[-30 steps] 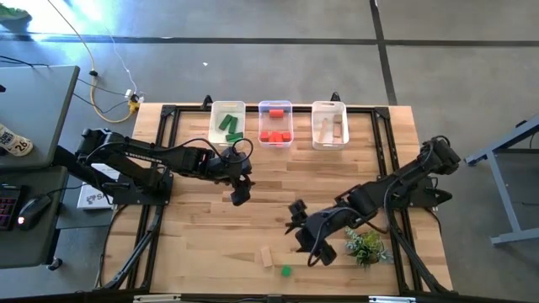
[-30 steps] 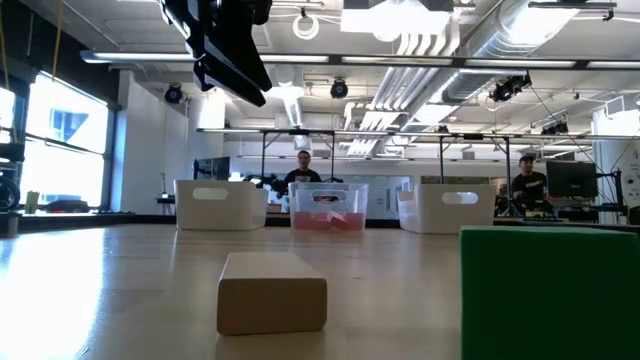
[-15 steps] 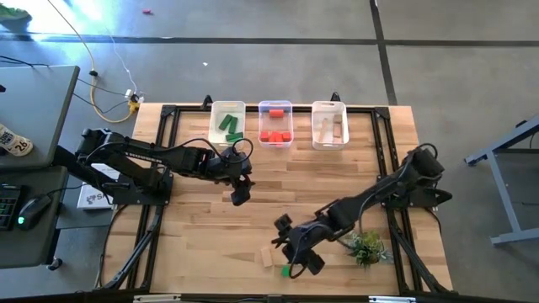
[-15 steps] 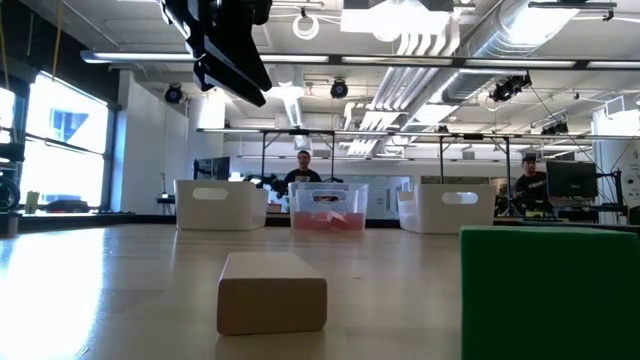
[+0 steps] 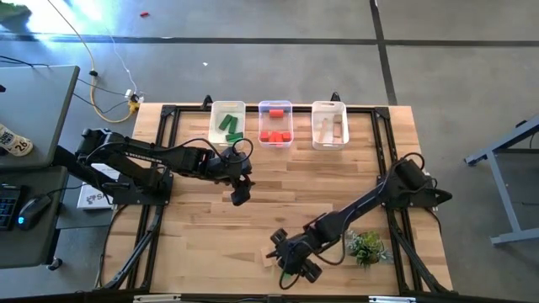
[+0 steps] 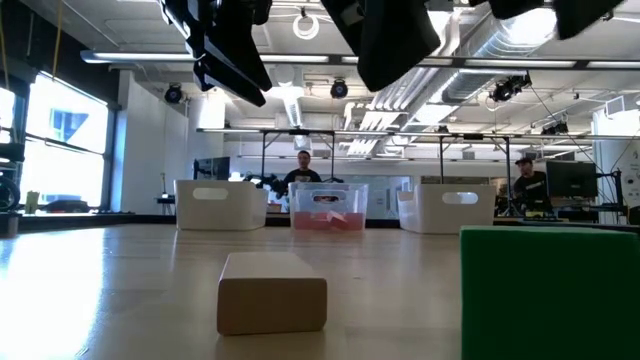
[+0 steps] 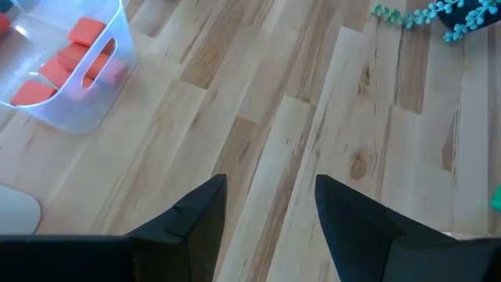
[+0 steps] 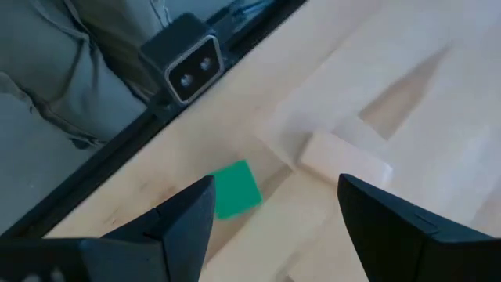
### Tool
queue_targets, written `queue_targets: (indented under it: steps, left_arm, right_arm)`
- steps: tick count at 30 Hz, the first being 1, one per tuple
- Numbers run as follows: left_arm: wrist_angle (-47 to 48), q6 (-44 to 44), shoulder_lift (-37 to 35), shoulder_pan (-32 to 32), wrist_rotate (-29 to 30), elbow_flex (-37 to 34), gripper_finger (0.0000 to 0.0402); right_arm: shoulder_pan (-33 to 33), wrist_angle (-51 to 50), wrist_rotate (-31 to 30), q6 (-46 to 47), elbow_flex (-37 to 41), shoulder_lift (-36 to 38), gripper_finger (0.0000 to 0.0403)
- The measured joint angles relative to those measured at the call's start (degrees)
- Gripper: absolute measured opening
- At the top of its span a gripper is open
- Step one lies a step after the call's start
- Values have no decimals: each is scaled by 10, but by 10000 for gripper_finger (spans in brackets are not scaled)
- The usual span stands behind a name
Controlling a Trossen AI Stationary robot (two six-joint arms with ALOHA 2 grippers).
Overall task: Sort & place blocks by color
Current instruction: Put the green block into the left white bin
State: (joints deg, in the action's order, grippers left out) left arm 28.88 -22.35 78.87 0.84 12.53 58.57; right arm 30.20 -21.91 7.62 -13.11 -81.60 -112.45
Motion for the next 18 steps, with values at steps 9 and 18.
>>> queue_targets:
  steps: [9,18]
  left_arm:
    - [0,0,0,0,0,0,182]
    - [0,0,0,0,1,0,182]
  right_arm:
    - [21,8,-10,1,0,-42,256]
    - [22,31,-10,6,0,-73,256]
